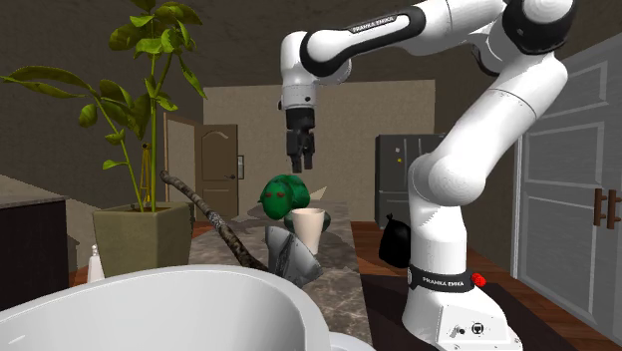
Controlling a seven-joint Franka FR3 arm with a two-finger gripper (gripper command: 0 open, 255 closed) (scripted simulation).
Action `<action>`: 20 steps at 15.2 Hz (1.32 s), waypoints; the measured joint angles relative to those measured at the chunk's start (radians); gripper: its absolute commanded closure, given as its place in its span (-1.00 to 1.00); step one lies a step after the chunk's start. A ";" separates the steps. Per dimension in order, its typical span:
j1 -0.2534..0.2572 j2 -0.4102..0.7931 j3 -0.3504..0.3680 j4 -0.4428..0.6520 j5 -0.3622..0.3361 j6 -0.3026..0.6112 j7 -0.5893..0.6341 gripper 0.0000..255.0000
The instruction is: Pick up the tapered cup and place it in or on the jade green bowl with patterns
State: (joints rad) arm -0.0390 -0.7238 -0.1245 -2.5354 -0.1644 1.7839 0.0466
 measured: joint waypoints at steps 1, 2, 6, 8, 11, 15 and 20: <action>-0.005 0.016 -0.009 -0.030 -0.014 0.047 -0.005 -1.00; -0.012 0.016 -0.017 -0.061 -0.029 0.082 -0.011 -1.00; -0.044 0.068 -0.060 -0.140 -0.093 0.229 -0.039 -1.00; -0.058 0.119 -0.080 -0.164 -0.124 0.313 -0.046 -1.00; -0.076 0.177 -0.103 -0.201 -0.161 0.416 -0.051 -1.00; -0.086 0.213 -0.117 -0.233 -0.180 0.487 -0.049 -1.00; -0.090 0.246 -0.124 -0.248 -0.190 0.535 -0.044 -1.00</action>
State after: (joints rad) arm -0.1293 -0.4780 -0.2489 -2.7829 -0.3541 2.3193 0.0022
